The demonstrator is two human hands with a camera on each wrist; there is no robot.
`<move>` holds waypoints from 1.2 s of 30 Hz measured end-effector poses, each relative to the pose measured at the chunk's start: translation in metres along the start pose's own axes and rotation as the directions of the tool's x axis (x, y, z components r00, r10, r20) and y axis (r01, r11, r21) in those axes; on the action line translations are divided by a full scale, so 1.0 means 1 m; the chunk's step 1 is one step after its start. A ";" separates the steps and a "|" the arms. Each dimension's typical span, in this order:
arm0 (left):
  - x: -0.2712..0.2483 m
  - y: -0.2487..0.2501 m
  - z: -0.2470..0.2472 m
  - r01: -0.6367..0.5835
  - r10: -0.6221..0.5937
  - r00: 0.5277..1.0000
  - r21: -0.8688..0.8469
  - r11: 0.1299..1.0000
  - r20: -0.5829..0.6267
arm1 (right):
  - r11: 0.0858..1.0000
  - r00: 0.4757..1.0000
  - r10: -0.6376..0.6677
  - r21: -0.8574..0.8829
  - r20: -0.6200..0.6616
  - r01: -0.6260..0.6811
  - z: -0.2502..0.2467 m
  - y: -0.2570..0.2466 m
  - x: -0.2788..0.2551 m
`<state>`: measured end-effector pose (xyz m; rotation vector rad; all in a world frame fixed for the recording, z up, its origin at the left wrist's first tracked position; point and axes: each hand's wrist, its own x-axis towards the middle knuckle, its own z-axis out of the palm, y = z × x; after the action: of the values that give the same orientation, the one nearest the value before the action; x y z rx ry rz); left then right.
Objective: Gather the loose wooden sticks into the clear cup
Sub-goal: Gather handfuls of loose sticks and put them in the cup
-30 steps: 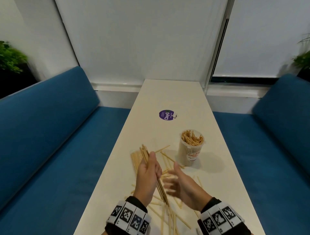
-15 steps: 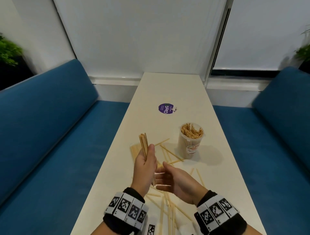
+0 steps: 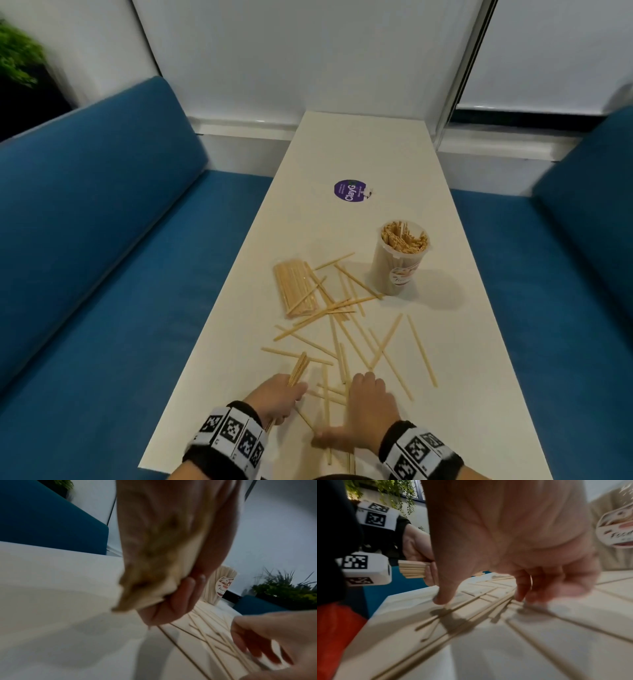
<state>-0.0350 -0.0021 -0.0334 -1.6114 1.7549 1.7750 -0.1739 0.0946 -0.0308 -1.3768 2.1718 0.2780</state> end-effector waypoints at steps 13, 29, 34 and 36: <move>-0.001 -0.003 0.001 -0.017 0.011 0.998 -0.112 0.994 -0.055 | 0.965 0.969 -0.240 0.091 -0.058 0.244 0.011 -0.007 0.013; 0.003 0.035 0.007 -0.078 0.056 0.997 -0.564 0.822 -0.056 | 0.737 0.973 -0.128 0.638 -0.190 0.221 -0.052 0.021 0.017; 0.004 0.060 0.009 -0.127 0.161 0.987 -0.638 0.759 -0.005 | 0.650 0.950 -0.161 0.695 -0.269 0.307 -0.070 -0.001 0.017; 0.006 0.066 0.007 -0.119 0.164 0.986 -0.659 0.742 0.006 | 0.643 0.943 -0.150 0.696 -0.296 0.320 -0.067 -0.007 0.015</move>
<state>-0.0899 -0.0196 0.0006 -1.6220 1.3048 2.7077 -0.1949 0.0494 0.0170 -1.1923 1.8654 -0.8211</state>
